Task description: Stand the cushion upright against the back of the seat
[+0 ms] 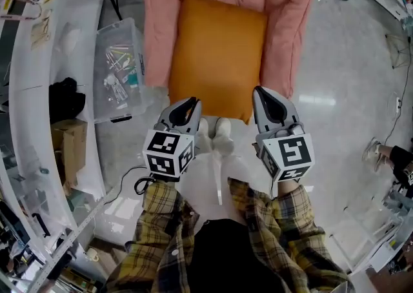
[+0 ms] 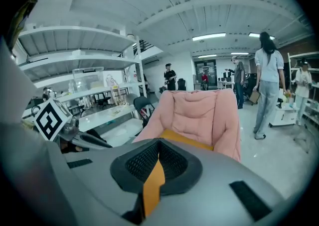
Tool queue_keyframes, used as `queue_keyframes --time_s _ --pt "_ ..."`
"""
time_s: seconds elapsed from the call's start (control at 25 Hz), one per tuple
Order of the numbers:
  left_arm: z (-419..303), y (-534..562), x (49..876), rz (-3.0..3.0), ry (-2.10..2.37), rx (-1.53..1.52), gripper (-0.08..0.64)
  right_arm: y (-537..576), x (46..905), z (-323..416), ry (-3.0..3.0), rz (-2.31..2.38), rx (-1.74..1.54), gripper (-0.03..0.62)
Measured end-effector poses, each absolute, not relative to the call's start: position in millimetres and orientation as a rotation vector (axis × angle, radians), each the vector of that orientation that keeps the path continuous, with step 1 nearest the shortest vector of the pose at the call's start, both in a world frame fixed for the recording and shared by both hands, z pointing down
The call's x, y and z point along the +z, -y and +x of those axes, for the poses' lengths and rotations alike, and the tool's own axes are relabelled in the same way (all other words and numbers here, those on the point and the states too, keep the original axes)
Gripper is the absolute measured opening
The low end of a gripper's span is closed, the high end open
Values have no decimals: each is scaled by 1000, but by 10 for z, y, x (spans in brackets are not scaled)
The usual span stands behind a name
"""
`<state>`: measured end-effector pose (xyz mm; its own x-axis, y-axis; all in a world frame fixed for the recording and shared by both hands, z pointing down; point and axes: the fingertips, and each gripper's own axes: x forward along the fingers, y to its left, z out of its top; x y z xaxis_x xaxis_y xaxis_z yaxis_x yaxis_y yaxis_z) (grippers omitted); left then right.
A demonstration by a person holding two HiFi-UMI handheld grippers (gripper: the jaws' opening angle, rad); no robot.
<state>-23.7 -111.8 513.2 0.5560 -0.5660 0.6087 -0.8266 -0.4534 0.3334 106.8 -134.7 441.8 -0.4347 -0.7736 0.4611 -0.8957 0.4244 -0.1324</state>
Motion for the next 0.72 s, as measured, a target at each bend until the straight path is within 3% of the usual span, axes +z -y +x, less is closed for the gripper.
queue_keyframes --time_s 0.4,0.72 --pt "-371 728 6294 2010 1031 681 211 1235 5037 851 2364 1359 614 18" --pt "-542 398 7228 1802 971 659 273 1289 5362 840 2336 1363 657 18"
